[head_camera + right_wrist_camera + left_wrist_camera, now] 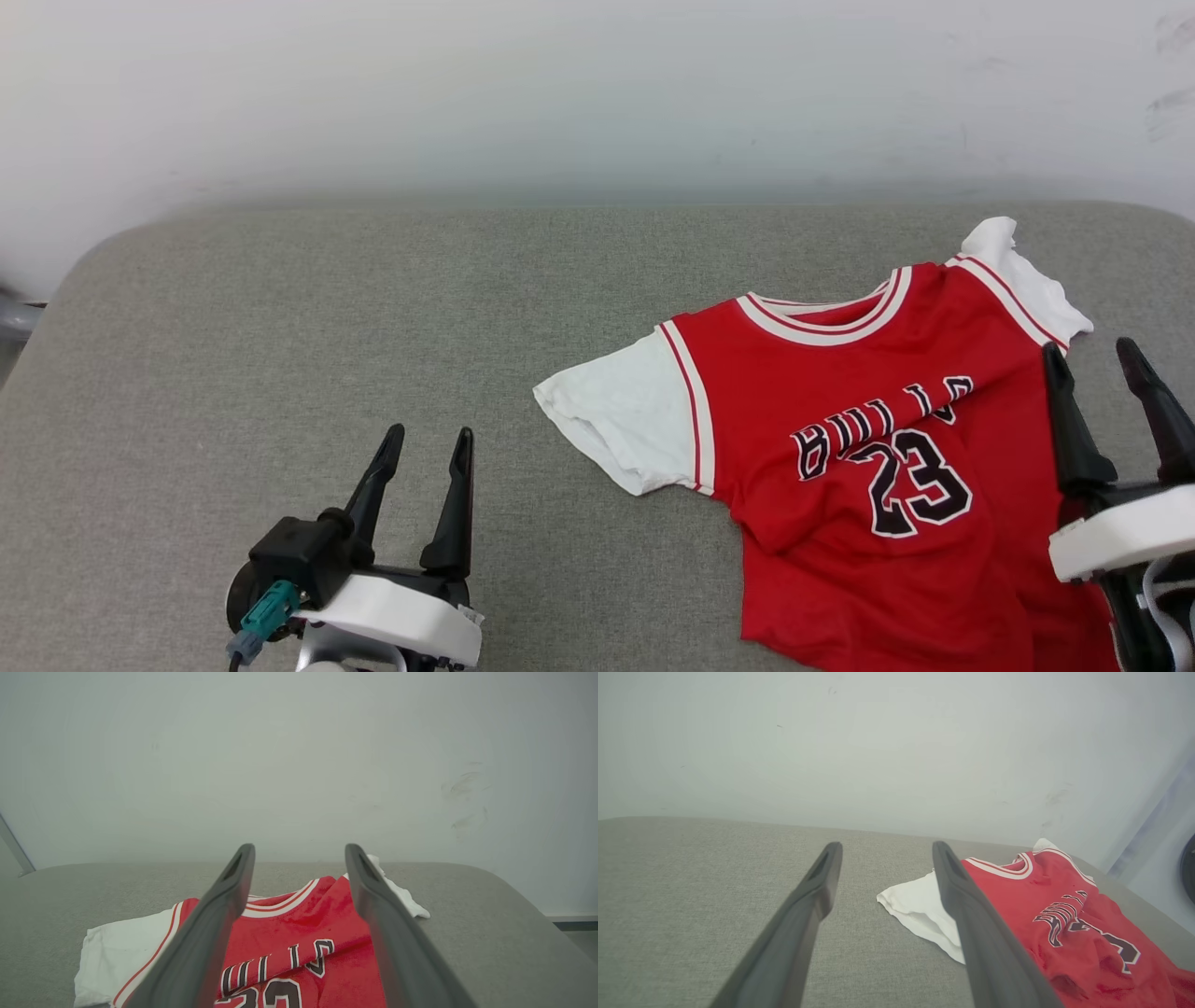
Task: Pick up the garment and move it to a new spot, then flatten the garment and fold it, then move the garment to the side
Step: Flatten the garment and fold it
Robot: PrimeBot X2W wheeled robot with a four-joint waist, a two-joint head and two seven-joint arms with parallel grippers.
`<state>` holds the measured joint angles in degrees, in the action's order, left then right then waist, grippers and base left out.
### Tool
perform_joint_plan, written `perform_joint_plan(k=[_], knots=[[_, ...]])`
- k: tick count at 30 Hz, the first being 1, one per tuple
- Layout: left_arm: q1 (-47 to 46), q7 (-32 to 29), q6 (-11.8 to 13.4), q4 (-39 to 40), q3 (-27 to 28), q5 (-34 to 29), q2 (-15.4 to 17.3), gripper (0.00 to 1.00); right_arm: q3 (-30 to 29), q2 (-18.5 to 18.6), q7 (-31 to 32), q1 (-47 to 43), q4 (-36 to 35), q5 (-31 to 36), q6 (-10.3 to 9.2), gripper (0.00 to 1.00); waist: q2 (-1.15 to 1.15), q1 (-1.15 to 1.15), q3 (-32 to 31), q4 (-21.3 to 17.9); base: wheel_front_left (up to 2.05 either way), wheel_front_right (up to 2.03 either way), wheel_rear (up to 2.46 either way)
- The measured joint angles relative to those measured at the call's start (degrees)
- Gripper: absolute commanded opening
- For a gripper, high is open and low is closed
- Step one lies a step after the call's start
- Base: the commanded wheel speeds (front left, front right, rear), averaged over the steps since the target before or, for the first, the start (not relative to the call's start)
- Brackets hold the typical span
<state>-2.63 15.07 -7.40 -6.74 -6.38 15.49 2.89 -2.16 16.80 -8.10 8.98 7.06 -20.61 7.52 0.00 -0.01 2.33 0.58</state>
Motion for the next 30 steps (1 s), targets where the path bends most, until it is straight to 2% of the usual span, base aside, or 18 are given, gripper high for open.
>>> perform_joint_plan(k=[7,17,24,30], knots=[[1.0,0.0,0.0,-1.9,-0.8,2.4,0.0,1.0,-2.7,-5.0,-1.0,-6.3,-5.0,1.0,-0.01,1.0,0.0,0.0,-0.4,-0.5,0.0,0.0,0.0],[-0.8,-0.3,0.0,-4.3,-2.4,1.6,1.2,1.0,-3.2,-7.0,-0.9,-7.7,-8.0,2.1,-0.01,1.0,0.0,0.0,1.7,-1.8,0.0,0.0,0.0],[-9.5,-13.5,1.1,-7.9,-4.8,0.6,1.9,1.0,-3.7,-7.5,-1.0,-7.4,-9.0,2.4,-0.01,1.0,0.0,0.01,5.1,-3.1,0.0,0.0,0.0],[-18.8,-27.2,3.7,-12.4,-5.8,-0.9,3.0,1.0,-3.0,-7.6,-1.5,-5.9,-9.3,2.4,-0.01,1.0,0.0,0.02,8.4,-4.6,0.0,0.0,0.0]])
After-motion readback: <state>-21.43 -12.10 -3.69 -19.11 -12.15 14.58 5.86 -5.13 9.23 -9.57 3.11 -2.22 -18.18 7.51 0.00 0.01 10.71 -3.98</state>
